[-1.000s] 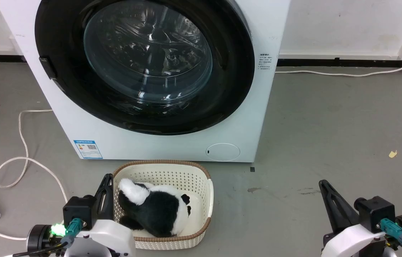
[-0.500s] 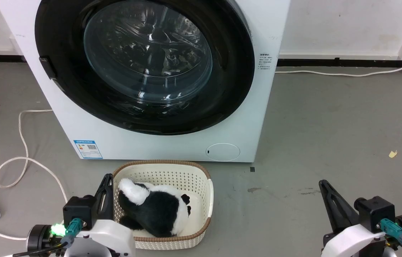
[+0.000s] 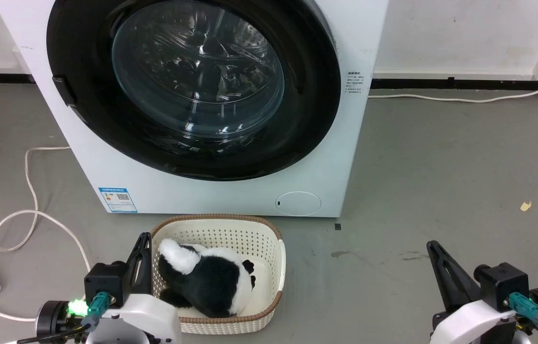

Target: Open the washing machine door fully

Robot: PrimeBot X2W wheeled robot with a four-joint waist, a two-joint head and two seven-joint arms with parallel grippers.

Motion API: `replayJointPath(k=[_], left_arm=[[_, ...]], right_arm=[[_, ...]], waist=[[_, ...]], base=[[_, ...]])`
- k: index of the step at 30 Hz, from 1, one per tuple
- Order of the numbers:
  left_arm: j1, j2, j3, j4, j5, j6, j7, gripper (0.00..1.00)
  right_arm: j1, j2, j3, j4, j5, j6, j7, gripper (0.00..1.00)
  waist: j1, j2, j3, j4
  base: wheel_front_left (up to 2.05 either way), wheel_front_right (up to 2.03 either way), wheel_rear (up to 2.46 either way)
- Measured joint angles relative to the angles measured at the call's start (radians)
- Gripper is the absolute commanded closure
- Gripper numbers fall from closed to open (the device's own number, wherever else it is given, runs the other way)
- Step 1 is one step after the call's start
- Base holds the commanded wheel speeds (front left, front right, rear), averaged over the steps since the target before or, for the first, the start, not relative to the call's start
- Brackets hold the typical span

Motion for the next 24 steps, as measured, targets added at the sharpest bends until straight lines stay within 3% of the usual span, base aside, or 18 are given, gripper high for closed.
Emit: replayJointPath(k=[24], left_arm=[[0.0, 0.0, 0.0, 0.0, 0.0, 0.0, 0.0, 1.0]], right_arm=[[0.0, 0.0, 0.0, 0.0, 0.0, 0.0, 0.0, 1.0]], waist=[[0.0, 0.0, 0.0, 0.0]], base=[[0.0, 0.0, 0.0]])
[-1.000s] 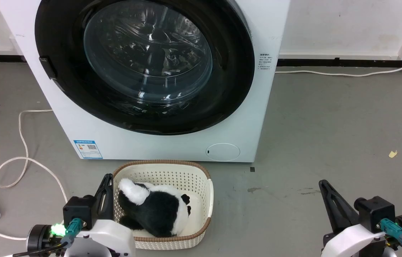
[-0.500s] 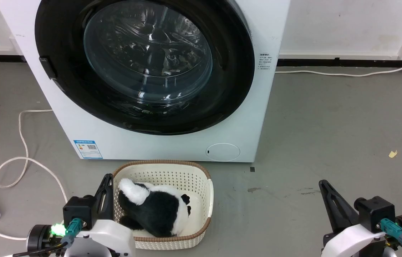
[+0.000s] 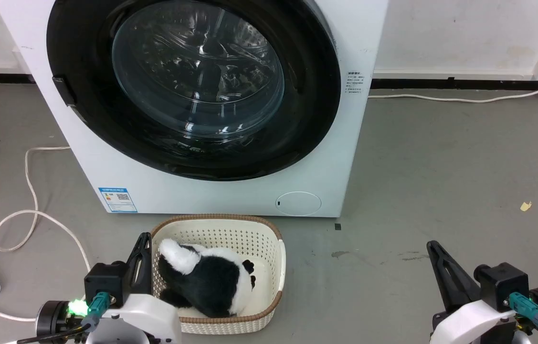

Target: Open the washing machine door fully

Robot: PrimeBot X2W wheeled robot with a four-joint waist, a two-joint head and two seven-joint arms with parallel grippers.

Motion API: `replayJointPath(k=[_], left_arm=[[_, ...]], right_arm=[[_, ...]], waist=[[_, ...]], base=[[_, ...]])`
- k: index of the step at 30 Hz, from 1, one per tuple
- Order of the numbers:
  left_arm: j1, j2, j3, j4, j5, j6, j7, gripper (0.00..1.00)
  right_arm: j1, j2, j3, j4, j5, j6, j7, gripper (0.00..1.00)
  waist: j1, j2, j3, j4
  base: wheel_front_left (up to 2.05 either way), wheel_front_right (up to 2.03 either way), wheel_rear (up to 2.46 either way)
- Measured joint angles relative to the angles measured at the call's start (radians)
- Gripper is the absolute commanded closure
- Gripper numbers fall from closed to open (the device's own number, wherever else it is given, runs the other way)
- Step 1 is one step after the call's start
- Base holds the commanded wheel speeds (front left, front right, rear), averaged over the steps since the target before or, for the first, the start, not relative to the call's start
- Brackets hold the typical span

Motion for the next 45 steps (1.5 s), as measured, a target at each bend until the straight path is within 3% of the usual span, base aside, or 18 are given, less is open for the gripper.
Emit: replayJointPath(k=[45], left_arm=[[0.0, 0.0, 0.0, 0.0, 0.0, 0.0, 0.0, 1.0]], right_arm=[[0.0, 0.0, 0.0, 0.0, 0.0, 0.0, 0.0, 1.0]], waist=[[0.0, 0.0, 0.0, 0.0]], base=[[0.0, 0.0, 0.0]])
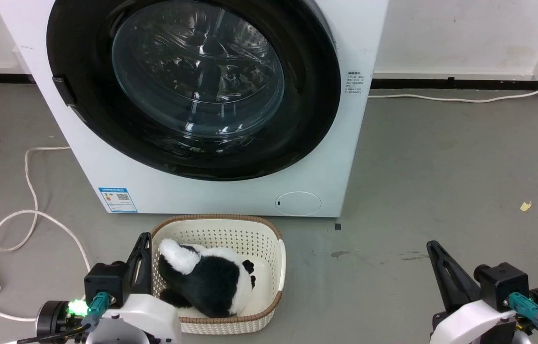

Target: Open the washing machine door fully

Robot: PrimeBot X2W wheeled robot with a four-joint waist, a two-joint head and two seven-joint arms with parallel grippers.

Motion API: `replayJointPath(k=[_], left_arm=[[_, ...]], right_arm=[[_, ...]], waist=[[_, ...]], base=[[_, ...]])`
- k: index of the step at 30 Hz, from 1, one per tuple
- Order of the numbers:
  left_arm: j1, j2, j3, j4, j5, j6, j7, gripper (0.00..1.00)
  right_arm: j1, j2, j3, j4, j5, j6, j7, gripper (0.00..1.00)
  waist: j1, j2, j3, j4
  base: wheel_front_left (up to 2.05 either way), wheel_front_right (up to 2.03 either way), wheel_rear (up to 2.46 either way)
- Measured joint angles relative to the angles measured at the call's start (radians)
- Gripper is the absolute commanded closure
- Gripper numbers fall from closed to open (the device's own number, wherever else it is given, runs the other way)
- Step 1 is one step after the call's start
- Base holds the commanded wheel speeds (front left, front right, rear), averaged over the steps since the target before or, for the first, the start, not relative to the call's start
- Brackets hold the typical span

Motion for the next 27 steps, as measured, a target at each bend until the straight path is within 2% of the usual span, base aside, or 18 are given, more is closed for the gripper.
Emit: replayJointPath(k=[25, 26, 27], left_arm=[[0.0, 0.0, 0.0, 0.0, 0.0, 0.0, 0.0, 1.0], [0.0, 0.0, 0.0, 0.0, 0.0, 0.0, 0.0, 0.0], [0.0, 0.0, 0.0, 0.0, -0.002, 0.0, 0.0, 0.0]], right_arm=[[0.0, 0.0, 0.0, 0.0, 0.0, 0.0, 0.0, 1.0], [0.0, 0.0, 0.0, 0.0, 0.0, 0.0, 0.0, 0.0], [0.0, 0.0, 0.0, 0.0, 0.001, 0.0, 0.0, 0.0]], waist=[[0.0, 0.0, 0.0, 0.0], [0.0, 0.0, 0.0, 0.0], [0.0, 0.0, 0.0, 0.0]], base=[[0.0, 0.0, 0.0], [0.0, 0.0, 0.0], [0.0, 0.0, 0.0]])
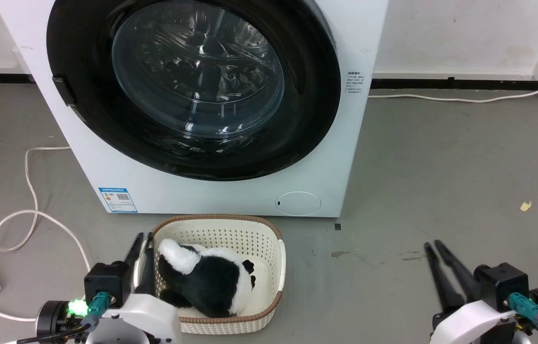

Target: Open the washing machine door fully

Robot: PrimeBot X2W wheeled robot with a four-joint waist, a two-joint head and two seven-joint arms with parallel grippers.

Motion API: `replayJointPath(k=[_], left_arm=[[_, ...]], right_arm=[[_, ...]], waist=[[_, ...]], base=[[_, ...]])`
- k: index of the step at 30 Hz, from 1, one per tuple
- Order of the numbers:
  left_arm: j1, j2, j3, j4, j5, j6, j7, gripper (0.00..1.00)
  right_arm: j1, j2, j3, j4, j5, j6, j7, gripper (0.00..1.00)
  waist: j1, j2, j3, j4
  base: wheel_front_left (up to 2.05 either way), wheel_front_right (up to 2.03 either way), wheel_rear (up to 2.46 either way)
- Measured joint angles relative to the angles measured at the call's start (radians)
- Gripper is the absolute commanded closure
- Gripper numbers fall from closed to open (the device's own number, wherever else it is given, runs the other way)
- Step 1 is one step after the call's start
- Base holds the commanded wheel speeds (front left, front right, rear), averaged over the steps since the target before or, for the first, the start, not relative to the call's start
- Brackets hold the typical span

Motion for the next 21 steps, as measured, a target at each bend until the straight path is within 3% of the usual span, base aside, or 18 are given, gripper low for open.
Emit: replayJointPath(k=[21], left_arm=[[0.0, 0.0, -0.031, 0.004, -0.003, 0.011, -0.03, 0.0]], right_arm=[[0.002, -0.011, 0.004, -0.007, 0.025, 0.0, -0.03, 0.0]], waist=[[0.0, 0.0, 0.014, 0.01]], base=[[0.0, 0.0, 0.0]])
